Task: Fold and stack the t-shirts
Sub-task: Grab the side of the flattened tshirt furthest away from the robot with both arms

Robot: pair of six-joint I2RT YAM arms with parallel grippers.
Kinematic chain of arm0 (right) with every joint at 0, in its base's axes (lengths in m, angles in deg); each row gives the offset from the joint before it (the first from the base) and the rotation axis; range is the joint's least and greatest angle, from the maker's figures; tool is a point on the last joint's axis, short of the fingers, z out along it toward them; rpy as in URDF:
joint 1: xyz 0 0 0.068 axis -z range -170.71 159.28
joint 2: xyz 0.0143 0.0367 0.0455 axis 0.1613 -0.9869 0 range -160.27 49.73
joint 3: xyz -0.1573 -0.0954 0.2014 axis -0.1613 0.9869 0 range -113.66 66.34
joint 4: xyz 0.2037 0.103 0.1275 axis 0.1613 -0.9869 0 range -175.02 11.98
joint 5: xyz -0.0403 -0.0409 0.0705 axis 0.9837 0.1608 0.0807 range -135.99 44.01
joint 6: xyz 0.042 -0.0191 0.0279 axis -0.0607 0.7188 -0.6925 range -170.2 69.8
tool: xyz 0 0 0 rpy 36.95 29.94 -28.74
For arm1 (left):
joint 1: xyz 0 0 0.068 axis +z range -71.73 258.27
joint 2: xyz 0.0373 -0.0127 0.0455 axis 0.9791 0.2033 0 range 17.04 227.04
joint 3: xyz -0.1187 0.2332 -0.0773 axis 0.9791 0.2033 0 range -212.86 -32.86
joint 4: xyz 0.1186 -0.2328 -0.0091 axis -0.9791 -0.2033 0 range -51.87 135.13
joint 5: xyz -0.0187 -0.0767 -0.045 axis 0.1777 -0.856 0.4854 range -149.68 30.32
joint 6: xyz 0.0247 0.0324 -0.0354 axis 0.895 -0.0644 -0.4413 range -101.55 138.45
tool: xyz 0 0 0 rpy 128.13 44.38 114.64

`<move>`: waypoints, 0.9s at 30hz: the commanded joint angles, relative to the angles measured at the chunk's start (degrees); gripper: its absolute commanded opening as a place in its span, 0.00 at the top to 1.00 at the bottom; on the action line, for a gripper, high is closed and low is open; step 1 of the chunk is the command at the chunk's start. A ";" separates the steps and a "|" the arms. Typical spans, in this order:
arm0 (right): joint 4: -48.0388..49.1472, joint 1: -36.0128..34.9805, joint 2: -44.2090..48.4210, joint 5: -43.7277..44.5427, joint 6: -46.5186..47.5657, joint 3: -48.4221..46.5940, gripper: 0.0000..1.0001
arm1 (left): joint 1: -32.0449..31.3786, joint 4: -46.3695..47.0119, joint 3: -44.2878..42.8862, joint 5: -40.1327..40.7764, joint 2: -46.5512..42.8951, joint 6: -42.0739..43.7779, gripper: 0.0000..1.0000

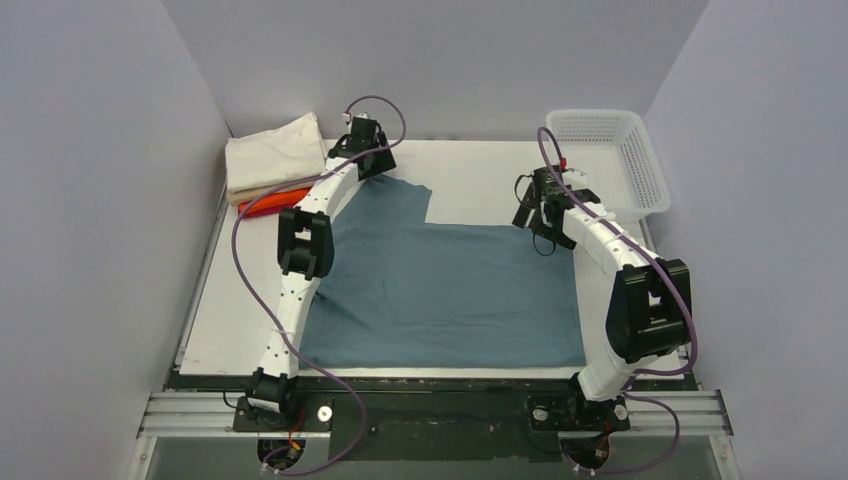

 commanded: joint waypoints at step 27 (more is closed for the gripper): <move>1.17 1.46 1.00 -2.22 -0.99 1.46 0.06 | -4.77 -25.69 -3.73 9.33 2.65 12.53 1.00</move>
